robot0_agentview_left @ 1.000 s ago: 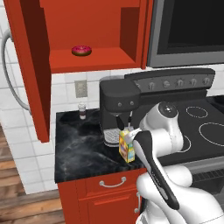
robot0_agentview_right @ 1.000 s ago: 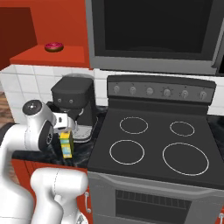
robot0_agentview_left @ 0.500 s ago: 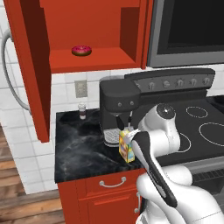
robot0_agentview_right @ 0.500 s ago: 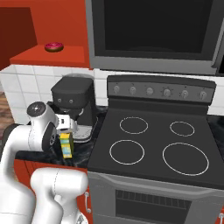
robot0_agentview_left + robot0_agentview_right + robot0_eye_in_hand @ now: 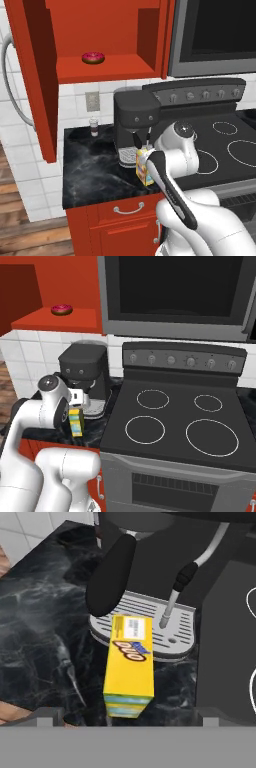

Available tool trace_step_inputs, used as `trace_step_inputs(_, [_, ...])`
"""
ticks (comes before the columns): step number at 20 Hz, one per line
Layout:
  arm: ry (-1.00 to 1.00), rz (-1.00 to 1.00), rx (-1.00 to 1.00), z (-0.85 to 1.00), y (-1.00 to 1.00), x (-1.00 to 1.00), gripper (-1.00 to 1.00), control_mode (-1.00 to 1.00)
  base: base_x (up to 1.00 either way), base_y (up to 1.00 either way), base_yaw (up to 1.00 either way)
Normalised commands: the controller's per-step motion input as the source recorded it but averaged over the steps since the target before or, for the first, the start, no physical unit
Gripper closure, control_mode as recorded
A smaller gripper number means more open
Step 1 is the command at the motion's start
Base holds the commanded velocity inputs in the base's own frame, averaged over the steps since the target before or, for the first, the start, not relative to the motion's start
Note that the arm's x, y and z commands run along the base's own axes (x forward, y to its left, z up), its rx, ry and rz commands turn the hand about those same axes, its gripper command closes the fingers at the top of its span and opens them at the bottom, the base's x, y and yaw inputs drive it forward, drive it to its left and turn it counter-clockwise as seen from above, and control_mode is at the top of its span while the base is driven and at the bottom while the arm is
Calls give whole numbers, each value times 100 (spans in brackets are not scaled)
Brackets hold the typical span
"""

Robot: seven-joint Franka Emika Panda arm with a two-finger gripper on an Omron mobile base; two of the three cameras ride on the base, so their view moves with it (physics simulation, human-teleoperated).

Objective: Pick the boxed food and cereal from the counter and place them in the cabinets closest to them.

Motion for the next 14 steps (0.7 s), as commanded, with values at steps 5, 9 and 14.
trace_step_inputs(5, [4,0,0,-25,12,17,-100,-100,0,0,0])
trace_step_inputs(9, [3,0,0,-24,11,15,-100,-100,0,0,0])
trace_step_inputs(14, [1,0,0,-21,8,21,-100,-100,0,0,0])
